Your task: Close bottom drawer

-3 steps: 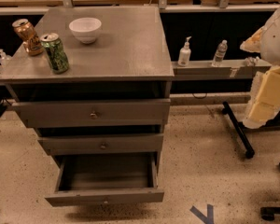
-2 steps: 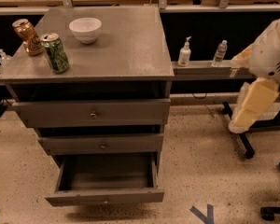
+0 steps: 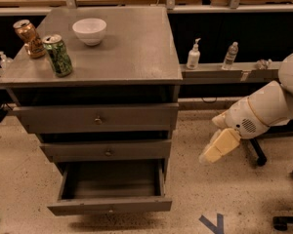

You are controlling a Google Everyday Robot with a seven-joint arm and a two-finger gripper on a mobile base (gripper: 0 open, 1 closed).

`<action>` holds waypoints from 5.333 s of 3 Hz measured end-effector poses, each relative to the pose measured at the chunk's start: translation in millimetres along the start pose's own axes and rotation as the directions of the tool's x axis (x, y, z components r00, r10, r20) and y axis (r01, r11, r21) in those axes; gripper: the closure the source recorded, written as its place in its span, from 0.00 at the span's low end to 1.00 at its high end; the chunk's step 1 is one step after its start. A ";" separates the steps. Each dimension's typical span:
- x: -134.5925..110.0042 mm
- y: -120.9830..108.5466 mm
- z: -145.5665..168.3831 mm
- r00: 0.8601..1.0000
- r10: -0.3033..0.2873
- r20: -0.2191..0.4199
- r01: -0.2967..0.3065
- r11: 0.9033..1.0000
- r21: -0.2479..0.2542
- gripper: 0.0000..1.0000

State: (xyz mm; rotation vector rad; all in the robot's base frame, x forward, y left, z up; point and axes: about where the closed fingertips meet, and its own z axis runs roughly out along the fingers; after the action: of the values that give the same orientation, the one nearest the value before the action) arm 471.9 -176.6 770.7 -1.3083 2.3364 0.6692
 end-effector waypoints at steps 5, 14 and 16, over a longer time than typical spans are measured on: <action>82.5 27.4 279.7 0.831 0.548 0.092 -0.303 0.586 -0.751 0.00; 138.9 15.1 483.4 0.727 0.674 0.128 -0.283 0.465 -0.839 1.00; 148.5 25.7 525.5 0.671 0.735 0.097 -0.342 0.422 -0.840 1.00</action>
Offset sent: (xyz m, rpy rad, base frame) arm 0.0202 0.0168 -0.0866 0.3138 0.3144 0.1852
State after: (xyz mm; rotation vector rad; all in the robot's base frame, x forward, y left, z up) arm 425.4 34.3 268.4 -0.3786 2.0551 2.1509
